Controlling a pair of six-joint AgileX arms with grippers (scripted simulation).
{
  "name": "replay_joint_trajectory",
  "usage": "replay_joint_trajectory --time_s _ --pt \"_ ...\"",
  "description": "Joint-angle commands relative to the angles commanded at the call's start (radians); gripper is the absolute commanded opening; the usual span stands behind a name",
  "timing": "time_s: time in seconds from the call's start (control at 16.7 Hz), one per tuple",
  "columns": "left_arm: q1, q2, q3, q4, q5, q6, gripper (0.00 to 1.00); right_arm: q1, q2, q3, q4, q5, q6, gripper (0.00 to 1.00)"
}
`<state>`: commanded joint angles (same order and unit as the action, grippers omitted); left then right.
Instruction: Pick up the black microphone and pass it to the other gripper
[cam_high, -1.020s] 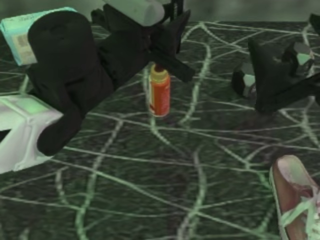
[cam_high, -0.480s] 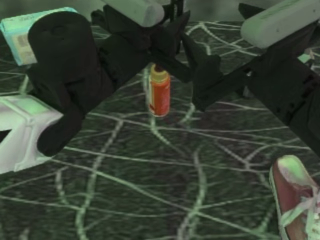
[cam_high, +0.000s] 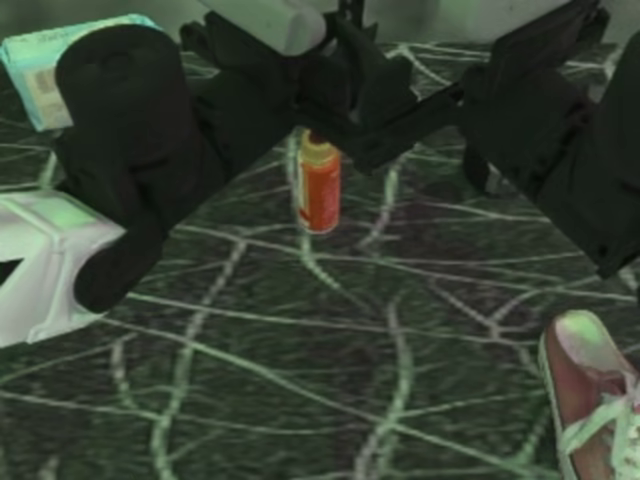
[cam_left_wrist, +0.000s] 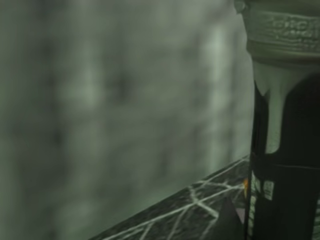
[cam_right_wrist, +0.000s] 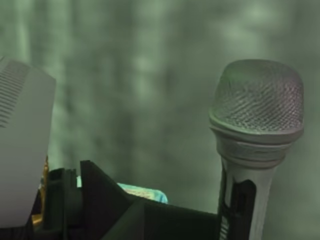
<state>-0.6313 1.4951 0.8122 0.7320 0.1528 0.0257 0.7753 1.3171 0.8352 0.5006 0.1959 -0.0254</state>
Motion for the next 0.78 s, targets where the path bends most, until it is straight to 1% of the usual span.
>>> replay_joint_trajectory --time_s 0.42,0.72,0.78 --pt "0.0 0.0 0.0 0.0 0.0 0.0 0.0 -0.039 0.249 0.205 0.045 -0.035 0.001 1.0" --pt "0.0 0.0 0.0 0.0 0.0 0.0 0.0 -0.043 0.272 0.224 0.049 -0.038 0.001 1.0" --pt "0.0 0.0 0.0 0.0 0.0 0.0 0.0 -0.043 0.272 0.224 0.049 -0.038 0.001 0.92"
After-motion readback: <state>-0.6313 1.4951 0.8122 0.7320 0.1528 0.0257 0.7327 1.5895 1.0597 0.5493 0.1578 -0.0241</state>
